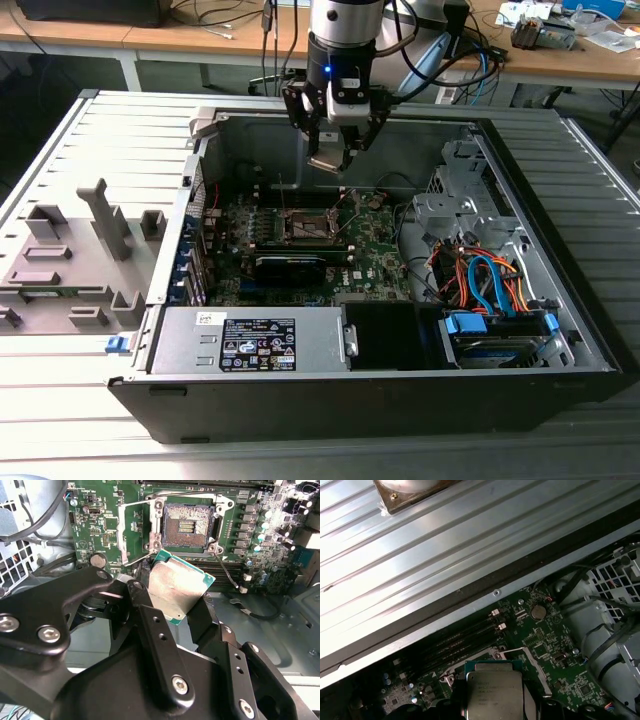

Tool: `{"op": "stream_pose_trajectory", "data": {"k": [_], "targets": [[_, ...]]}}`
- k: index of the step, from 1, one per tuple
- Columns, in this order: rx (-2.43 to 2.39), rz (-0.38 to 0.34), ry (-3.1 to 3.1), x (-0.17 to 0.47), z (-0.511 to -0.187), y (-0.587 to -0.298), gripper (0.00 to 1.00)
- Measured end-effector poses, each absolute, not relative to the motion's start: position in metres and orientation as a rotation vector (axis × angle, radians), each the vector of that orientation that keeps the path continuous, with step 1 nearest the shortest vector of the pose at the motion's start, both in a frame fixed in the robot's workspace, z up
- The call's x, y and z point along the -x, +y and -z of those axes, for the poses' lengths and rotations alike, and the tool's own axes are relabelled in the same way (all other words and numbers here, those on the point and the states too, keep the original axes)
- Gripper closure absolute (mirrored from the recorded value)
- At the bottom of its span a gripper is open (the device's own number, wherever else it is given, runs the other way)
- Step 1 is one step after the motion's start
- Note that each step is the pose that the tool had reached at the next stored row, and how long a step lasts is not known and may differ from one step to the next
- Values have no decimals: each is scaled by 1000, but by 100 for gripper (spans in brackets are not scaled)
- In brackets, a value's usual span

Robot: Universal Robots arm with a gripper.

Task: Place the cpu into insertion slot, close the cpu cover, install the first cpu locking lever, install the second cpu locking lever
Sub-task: 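Place the cpu into insertion slot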

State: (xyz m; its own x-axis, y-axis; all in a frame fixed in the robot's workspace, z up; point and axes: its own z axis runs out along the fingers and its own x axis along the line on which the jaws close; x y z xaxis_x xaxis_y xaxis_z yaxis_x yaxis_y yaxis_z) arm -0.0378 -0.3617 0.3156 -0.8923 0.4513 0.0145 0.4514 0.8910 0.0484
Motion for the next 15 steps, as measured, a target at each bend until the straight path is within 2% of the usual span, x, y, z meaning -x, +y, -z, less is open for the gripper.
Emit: {"op": "stream_pose_trajectory", "data": {"k": [15], "targets": [[767, 77, -3044, 38, -315, -362, 45]]}}
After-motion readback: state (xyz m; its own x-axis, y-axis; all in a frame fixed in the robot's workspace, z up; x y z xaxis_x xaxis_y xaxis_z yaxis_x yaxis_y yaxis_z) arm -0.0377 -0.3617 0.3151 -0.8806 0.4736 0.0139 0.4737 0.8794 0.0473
